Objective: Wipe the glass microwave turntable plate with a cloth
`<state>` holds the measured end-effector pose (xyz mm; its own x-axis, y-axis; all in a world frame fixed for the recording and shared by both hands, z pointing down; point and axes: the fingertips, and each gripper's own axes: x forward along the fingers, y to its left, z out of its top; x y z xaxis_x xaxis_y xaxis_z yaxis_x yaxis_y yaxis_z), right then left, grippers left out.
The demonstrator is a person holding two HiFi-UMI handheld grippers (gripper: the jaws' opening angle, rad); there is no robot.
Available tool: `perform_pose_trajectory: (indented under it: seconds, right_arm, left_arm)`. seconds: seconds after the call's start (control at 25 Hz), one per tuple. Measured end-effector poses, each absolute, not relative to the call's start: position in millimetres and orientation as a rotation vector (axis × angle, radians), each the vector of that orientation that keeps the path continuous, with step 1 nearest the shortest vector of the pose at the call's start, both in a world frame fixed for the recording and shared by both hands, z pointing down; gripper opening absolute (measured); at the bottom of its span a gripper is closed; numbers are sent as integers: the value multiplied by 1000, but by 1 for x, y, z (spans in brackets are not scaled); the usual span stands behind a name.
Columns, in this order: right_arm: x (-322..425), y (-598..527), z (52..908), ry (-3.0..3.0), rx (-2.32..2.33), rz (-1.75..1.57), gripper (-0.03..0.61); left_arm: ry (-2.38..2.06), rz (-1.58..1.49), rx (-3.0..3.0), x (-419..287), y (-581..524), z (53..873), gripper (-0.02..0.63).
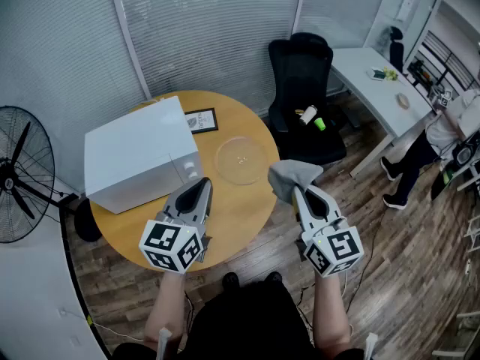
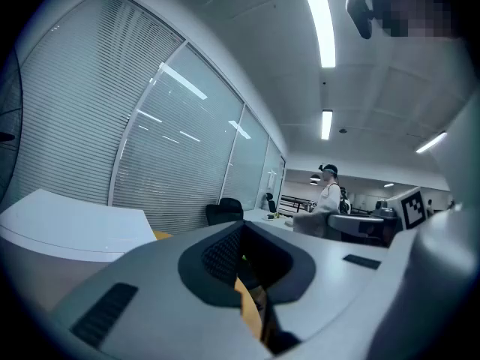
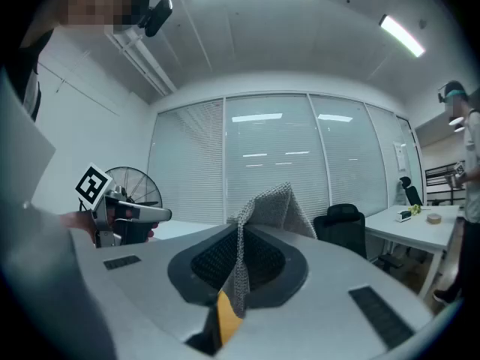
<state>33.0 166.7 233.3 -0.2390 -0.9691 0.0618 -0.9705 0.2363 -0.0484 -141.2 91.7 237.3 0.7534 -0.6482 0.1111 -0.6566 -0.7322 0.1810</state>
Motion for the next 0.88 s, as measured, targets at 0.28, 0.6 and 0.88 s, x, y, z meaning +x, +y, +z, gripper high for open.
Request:
perform_pose_trajectory:
  seconds: [0.28,0.6,0.88]
  right_arm:
    - [30,169,235,-2445,1926,114,18]
    - [31,171,234,-2473,2008,142,21]
    - [17,177,248,-2470,1990,187,21]
  left_arm:
    - [-1022,81,2742,-142,92,239,-5]
    - [-1022,101,2752,-148,97,243,-5]
    - [-1001,136,2719,-155,108,265,-5]
